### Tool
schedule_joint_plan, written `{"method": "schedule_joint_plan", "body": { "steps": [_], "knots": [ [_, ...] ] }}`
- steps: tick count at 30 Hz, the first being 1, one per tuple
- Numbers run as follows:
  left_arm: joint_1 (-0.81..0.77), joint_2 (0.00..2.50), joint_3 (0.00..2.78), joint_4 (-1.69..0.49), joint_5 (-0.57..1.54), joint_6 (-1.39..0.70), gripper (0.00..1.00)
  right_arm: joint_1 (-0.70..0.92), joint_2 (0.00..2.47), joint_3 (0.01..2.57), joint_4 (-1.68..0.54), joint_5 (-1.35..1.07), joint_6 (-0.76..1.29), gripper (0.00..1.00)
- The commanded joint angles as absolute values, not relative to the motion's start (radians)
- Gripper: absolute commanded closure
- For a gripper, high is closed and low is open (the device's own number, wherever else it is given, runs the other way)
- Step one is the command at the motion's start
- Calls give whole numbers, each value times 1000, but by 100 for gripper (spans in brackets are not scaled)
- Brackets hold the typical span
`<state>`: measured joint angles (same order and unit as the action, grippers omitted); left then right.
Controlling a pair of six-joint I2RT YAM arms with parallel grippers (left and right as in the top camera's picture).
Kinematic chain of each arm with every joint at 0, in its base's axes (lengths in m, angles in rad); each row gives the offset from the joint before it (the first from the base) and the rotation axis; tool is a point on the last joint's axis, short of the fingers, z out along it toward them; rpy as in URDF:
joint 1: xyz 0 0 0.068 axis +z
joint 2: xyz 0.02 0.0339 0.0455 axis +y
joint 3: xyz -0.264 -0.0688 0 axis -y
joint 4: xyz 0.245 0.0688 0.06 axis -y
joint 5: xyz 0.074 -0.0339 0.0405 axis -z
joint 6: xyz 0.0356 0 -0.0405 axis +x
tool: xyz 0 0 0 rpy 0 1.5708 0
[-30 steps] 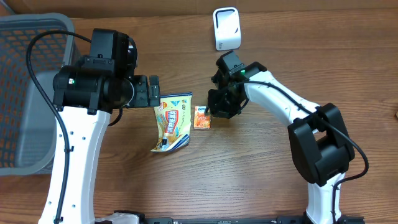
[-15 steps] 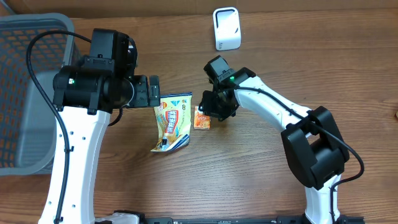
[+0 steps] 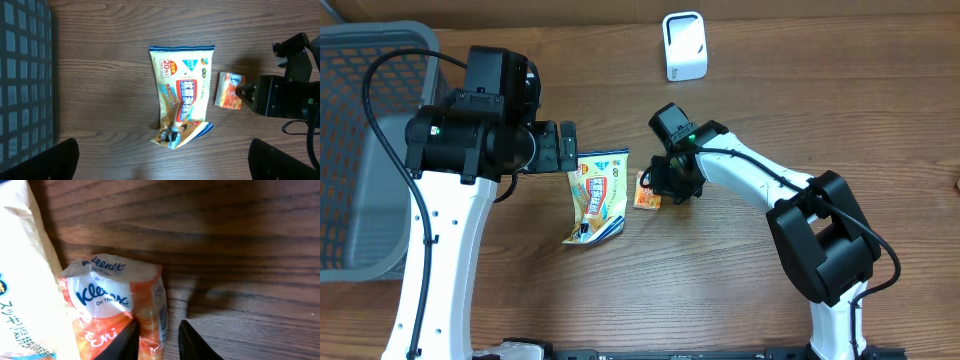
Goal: Scan the item barcode
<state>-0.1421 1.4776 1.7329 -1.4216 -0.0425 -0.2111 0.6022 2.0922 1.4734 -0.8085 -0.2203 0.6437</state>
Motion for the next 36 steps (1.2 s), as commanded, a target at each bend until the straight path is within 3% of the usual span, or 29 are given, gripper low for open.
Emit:
{"method": "schedule_joint_plan", "body": {
  "steps": [1, 8, 15, 22, 30, 36],
  "knots": [
    [-138, 1484, 1751, -1420, -52, -224, 0, 575, 2093, 1469, -844, -175, 656, 75],
    [-138, 1484, 1751, -1420, -52, -224, 0, 456, 2093, 1549, -1033, -17, 655, 78],
    [-138, 1484, 1751, -1420, -52, -225, 0, 351, 2093, 1669, -1202, 77, 561, 73],
    [-138, 1484, 1751, -1420, -53, -225, 0, 333, 2093, 1719, -1216, -193, 362, 67],
    [-138, 1484, 1751, -1420, -52, -225, 0, 364, 2093, 1719, -1174, -454, 280, 67],
    [-138, 1484, 1751, -1420, -52, -224, 0, 430, 2093, 1719, -1156, -454, 260, 64]
  ]
}}
